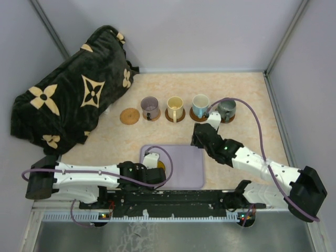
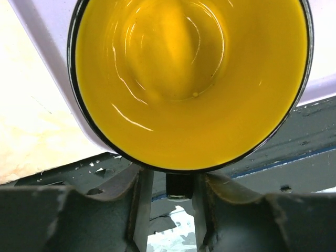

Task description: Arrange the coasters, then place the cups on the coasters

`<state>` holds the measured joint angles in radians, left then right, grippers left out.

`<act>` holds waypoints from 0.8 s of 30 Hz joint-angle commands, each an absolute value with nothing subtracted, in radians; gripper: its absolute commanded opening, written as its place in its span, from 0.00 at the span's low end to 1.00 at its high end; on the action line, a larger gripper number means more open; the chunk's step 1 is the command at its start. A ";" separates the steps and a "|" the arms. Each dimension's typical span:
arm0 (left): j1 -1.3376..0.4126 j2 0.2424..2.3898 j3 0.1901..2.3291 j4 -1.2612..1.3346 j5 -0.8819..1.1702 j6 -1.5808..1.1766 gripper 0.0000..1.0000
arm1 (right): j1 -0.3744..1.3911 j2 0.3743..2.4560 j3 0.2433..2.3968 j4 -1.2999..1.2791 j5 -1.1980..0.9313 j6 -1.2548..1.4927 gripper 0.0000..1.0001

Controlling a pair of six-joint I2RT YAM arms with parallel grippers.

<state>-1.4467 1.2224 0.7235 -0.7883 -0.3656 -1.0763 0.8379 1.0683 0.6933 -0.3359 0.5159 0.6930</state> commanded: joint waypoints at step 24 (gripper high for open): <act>-1.451 1.228 0.830 -0.868 -0.582 -1.082 0.07 | 0.846 1.071 0.675 -0.279 0.524 0.702 0.54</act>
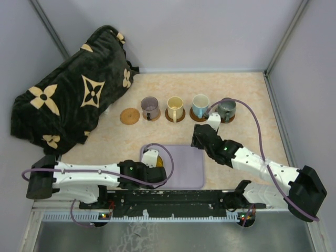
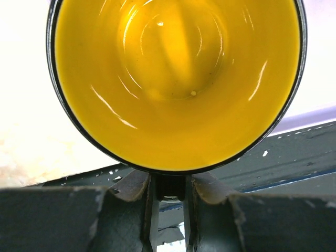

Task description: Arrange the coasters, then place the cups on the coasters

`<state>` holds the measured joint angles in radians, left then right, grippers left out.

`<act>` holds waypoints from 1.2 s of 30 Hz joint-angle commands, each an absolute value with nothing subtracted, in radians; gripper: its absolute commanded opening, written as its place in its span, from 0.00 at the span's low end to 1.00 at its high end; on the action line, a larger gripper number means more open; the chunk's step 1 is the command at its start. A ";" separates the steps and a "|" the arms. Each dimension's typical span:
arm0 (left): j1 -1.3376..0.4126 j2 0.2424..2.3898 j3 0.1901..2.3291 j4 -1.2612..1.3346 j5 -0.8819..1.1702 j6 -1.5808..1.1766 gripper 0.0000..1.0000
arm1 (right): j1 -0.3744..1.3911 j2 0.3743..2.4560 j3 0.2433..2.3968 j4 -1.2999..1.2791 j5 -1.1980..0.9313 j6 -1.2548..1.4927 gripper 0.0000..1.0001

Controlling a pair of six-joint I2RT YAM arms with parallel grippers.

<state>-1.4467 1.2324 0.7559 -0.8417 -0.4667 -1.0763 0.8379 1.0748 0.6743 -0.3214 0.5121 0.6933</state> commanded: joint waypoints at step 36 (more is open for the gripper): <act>-0.422 1.402 0.947 -0.402 -0.264 -0.373 0.10 | 0.847 1.044 0.679 -0.293 0.567 0.660 0.54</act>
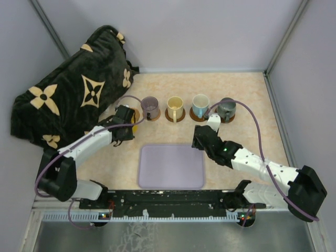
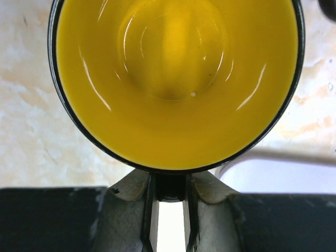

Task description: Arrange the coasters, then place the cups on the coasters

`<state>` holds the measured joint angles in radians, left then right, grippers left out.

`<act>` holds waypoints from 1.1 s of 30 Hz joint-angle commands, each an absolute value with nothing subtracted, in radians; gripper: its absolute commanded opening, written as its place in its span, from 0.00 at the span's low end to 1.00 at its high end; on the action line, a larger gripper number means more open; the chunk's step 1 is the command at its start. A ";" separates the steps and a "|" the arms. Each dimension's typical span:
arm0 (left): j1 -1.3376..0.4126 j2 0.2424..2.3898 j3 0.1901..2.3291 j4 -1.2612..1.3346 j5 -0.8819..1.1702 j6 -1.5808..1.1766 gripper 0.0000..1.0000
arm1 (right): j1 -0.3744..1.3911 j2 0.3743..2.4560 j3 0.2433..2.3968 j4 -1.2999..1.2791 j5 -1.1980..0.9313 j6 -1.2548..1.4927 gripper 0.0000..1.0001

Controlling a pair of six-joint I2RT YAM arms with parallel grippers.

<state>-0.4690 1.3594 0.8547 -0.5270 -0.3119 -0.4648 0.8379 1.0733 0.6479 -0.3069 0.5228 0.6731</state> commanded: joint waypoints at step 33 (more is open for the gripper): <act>-0.239 1.675 1.158 -0.362 -0.139 -0.269 0.11 | 0.845 1.029 0.663 -0.280 0.566 0.652 0.55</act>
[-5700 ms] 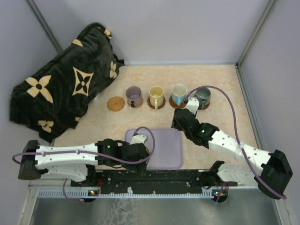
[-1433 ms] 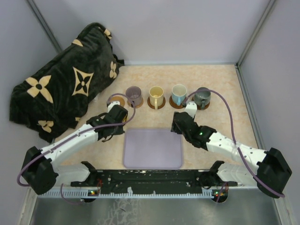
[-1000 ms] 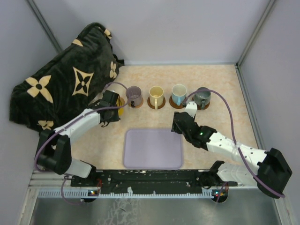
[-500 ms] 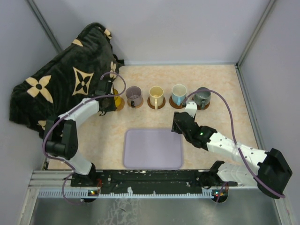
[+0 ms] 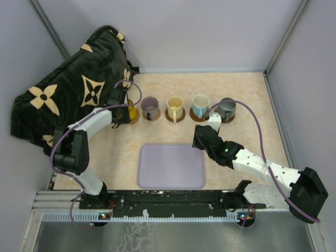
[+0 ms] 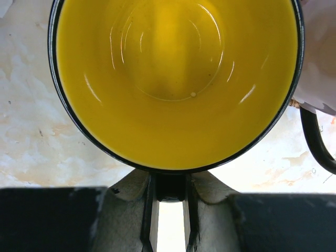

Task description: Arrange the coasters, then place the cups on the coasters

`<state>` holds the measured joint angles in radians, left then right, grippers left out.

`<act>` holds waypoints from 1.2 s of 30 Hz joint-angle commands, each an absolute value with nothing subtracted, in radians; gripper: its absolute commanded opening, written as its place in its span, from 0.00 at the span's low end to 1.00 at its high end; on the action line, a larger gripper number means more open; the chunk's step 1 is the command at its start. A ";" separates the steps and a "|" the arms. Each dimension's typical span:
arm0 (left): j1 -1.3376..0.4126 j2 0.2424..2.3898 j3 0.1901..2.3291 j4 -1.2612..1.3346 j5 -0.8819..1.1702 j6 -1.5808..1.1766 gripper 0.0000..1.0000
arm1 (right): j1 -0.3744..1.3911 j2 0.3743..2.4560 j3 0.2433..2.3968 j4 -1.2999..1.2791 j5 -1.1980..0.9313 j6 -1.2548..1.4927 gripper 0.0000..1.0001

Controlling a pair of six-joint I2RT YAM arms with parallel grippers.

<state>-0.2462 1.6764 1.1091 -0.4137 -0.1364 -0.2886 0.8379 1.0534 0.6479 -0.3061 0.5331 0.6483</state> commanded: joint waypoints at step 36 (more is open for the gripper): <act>-0.241 1.708 1.196 -0.423 -0.151 -0.280 0.09 | 0.845 1.035 0.663 -0.278 0.562 0.660 0.55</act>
